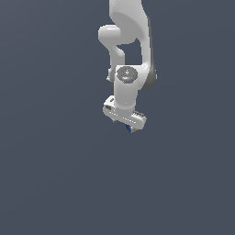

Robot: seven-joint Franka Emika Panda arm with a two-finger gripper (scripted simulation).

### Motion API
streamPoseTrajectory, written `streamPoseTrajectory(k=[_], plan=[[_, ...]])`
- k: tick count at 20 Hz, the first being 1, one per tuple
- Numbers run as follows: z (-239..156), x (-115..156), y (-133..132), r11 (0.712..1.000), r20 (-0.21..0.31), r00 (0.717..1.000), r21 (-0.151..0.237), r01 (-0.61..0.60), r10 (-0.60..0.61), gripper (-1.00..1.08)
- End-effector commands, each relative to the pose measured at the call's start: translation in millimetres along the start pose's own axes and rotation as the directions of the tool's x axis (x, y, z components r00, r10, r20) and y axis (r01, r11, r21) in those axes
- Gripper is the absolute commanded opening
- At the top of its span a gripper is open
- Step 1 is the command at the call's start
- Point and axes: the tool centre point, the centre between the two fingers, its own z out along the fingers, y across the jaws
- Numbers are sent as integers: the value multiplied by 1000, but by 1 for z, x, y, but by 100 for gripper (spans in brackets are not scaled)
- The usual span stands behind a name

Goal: Pick up the object and move it to a goal position.

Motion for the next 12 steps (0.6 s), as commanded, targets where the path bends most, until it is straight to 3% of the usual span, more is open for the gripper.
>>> streamPoseTrajectory(k=[1,12], plan=[[3,-8,-4,998,-1,998,3,-58,58,100],[18,-41,-20,953,-3,953,15,-303,303,100]])
